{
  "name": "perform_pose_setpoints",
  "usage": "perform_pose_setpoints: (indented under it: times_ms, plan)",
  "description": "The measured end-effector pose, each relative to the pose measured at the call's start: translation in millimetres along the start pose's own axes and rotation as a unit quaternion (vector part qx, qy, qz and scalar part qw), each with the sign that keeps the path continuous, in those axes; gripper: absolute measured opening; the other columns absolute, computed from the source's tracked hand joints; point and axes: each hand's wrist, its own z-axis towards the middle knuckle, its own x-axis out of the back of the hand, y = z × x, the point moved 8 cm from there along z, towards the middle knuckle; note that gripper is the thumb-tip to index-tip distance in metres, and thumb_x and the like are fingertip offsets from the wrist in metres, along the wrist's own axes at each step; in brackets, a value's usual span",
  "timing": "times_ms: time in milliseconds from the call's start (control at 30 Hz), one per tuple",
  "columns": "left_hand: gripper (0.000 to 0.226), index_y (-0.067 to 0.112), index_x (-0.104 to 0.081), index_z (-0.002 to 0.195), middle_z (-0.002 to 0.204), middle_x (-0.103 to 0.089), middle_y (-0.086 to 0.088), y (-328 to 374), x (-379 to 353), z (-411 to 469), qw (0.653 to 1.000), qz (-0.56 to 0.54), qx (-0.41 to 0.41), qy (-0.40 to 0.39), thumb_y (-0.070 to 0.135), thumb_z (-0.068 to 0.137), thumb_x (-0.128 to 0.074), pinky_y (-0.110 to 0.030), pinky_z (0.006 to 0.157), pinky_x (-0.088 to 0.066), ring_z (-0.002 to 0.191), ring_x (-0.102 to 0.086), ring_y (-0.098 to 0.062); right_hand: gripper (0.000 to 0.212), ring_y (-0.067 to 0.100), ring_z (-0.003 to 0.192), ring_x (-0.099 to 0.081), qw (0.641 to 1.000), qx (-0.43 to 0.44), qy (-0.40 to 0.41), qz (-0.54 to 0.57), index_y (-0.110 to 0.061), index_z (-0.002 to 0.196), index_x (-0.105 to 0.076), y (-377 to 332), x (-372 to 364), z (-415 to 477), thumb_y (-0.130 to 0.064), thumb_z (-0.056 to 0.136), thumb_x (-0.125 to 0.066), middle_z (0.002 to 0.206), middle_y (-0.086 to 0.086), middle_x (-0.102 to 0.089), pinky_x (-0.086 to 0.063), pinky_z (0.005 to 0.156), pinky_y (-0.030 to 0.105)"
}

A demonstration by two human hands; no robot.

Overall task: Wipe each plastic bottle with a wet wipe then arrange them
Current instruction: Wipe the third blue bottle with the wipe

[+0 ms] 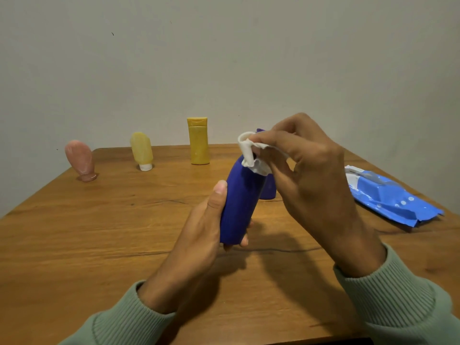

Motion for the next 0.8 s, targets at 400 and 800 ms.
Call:
perform_pose_setpoints:
  times_ms: [400,800]
  plan:
    - [0.067,0.010,-0.062,0.105,0.087,-0.069,-0.026,1.7,0.8,2.1,0.999,-0.050,0.012,0.007,0.063,0.090,-0.023,-0.035,0.063,-0.046,0.070,-0.063,-0.028,0.020,0.003,0.082,-0.055,0.997,-0.016,0.024,0.070,-0.013,0.103,-0.071,11.1,3.3,1.8,-0.008,0.084,-0.068,0.091,0.000,-0.064,-0.041,0.071,0.007]
    - [0.066,0.006,-0.059,0.117,0.082,-0.064,-0.018,-1.1,-12.3,-1.8,0.969,-0.223,0.094,-0.044,0.060,0.095,-0.028,-0.028,0.049,-0.044,0.061,-0.058,-0.024,0.017,0.011,0.086,-0.066,0.973,-0.119,0.025,0.198,-0.017,0.100,-0.070,31.9,0.1,2.6,-0.014,0.083,-0.071,0.090,-0.004,-0.069,-0.053,0.070,0.020]
